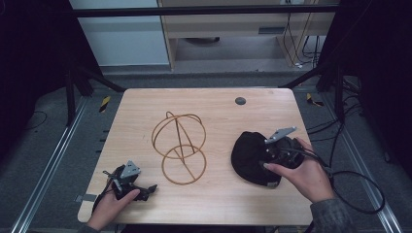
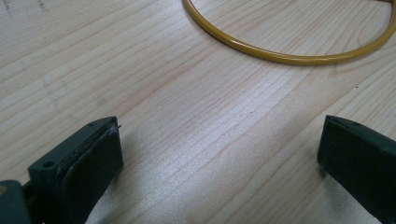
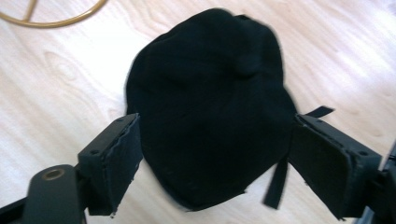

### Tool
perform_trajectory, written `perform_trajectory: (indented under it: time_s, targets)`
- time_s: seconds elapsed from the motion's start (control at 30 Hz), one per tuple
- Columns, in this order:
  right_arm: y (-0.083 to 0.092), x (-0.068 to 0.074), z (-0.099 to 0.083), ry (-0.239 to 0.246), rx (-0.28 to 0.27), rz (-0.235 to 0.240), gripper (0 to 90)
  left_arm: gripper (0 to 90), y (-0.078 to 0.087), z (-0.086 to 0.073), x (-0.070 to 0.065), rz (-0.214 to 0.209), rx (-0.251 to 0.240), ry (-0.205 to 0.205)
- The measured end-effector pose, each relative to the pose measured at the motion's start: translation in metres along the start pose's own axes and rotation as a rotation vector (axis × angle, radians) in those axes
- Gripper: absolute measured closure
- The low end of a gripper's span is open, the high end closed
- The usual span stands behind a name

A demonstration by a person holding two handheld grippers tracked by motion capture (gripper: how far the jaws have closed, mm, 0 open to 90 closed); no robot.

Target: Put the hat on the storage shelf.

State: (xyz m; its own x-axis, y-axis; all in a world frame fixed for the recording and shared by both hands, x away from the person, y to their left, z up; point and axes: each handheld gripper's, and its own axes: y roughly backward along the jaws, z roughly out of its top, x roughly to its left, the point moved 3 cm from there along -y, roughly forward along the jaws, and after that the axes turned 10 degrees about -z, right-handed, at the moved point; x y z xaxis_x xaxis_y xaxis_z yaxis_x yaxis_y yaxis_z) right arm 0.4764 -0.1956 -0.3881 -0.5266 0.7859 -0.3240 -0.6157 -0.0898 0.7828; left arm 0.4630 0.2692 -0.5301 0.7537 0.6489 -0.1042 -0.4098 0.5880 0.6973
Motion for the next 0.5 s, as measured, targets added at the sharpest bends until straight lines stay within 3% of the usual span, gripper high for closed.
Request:
perform_trajectory:
  time_s: [0.27,0.5]
  targets:
    - [-0.009,-0.018,0.021,0.014,0.053,0.014,31.0,0.0,0.0,0.0,0.0,-0.003,0.001,-0.002]
    - [-0.021,-0.023,0.033,-0.014,0.047,0.053,37.0,0.0,0.0,0.0,0.0,-0.002,0.0,-0.002]
